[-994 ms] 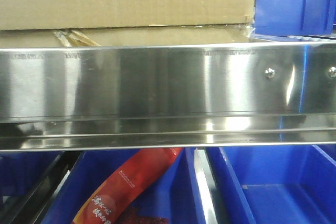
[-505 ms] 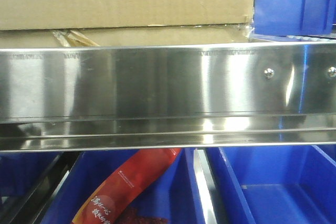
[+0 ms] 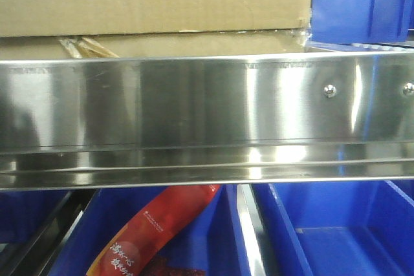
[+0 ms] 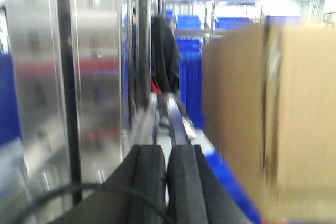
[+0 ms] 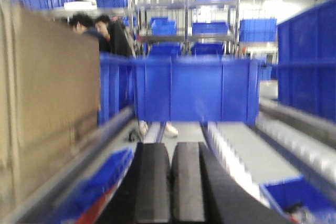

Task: Grab carton from right shelf to conveyor

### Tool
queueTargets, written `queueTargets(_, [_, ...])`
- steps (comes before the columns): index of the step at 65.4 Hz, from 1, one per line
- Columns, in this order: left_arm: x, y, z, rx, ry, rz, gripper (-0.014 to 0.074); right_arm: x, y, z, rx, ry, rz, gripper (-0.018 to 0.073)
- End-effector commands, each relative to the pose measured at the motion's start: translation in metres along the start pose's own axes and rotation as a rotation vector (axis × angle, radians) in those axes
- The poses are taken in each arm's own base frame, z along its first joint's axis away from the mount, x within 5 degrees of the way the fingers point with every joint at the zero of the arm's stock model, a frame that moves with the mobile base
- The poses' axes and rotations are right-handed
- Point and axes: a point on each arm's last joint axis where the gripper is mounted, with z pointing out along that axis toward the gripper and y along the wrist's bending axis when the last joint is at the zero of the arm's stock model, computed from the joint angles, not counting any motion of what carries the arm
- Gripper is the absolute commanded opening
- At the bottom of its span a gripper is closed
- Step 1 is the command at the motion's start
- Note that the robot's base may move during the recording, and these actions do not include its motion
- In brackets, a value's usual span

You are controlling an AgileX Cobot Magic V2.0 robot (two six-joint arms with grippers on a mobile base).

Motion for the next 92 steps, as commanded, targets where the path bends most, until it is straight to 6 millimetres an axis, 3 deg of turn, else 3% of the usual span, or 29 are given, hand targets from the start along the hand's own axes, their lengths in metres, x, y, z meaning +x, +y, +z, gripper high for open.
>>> queueTargets(1, [-0.029,0.002,-0.001,-0.009,0.003,0.015,0.0111,-0.028,0.002,-0.003,-0.007,-0.064,-0.003,-0.0065])
queueTargets(9, [-0.068,0.004,0.003,-0.013,0.003,0.013,0.0244,-0.057,0.003,-0.003,-0.009,-0.116,-0.003,-0.0059])
queueTargets(13, [-0.083,0.004,0.007,-0.014,0.000,0.013,0.0283,-0.069,0.003,0.000,-0.010,-0.127,-0.003,0.0005])
queueTargets(25, [-0.126,0.005,0.027,-0.009,0.016,-0.004,0.0323,-0.097,0.005,0.013,-0.009,-0.141,-0.003,0.0380])
queueTargets(34, [-0.143,0.006,0.049,0.001,0.072,-0.008,0.0349,-0.108,0.005,0.027,-0.007,-0.128,-0.003,0.0577])
queueTargets(43, [-0.148,-0.001,0.070,0.082,0.105,-0.024,0.0448,-0.115,0.006,0.048,-0.012,-0.083,0.014,0.0560])
queueTargets(54, [-0.154,-0.018,0.100,0.208,0.189,-0.021,0.0508,-0.144,0.016,0.077,-0.100,0.012,0.036,0.0560])
queueTargets(65, [-0.166,-0.041,0.124,0.350,0.232,0.030,0.0508,-0.170,0.043,0.118,-0.271,0.191,0.042,0.0560])
queueTargets(73, [-0.166,-0.061,0.147,0.420,0.356,0.055,0.0508,-0.180,0.068,0.149,-0.373,0.336,0.026,0.0560])
queueTargets(81, [-0.165,-0.074,0.175,0.410,0.501,0.030,0.0508,-0.186,0.088,0.188,-0.414,0.520,-0.011,0.0560])
queueTargets(92, [-0.171,-0.075,0.205,0.269,0.663,0.027,0.0506,-0.193,0.103,0.227,-0.416,0.710,-0.037,0.0560])
